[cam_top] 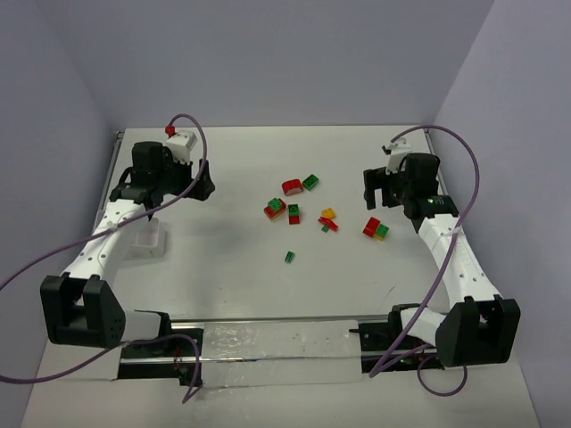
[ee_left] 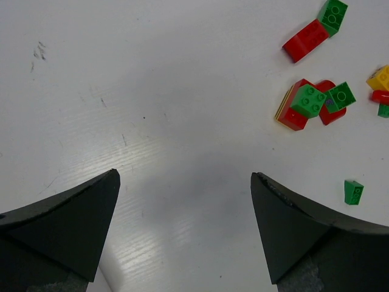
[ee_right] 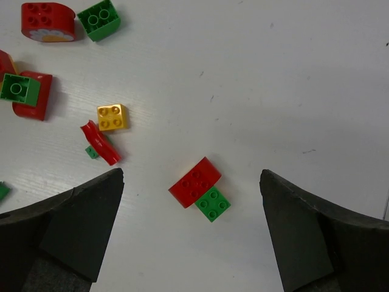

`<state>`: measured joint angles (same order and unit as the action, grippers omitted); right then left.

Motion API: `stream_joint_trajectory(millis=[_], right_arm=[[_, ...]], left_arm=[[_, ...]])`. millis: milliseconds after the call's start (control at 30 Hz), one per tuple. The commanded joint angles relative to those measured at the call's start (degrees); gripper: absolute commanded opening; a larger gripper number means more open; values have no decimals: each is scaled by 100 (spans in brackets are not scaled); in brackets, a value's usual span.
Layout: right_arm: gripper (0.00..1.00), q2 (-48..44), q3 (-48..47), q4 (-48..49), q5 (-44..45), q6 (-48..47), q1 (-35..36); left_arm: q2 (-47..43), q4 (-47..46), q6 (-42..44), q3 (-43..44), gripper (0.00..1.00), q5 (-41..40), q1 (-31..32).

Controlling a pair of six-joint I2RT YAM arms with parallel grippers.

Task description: Sort the legos into containers by color

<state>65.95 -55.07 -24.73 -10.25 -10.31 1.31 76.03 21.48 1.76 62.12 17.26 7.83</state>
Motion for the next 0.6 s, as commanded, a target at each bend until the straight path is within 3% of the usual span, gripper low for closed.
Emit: stream_joint_trajectory(millis=[0,233,433,567], right_arm=[[100,-7,-36,5,-96,36,-84],[100,49,-74,-132,-161,7,-218],[100,51,-86,-292,-245,-67,-359],[100,76,-48,-332,-307,-59,-378]], left_arm=[[236,50,134,459,99,69,101],[1199,358,420,1546,99,-206,989],[2802,1107,737,3308,90,424,1583],[3504,979,923,3901,89,570,1830]])
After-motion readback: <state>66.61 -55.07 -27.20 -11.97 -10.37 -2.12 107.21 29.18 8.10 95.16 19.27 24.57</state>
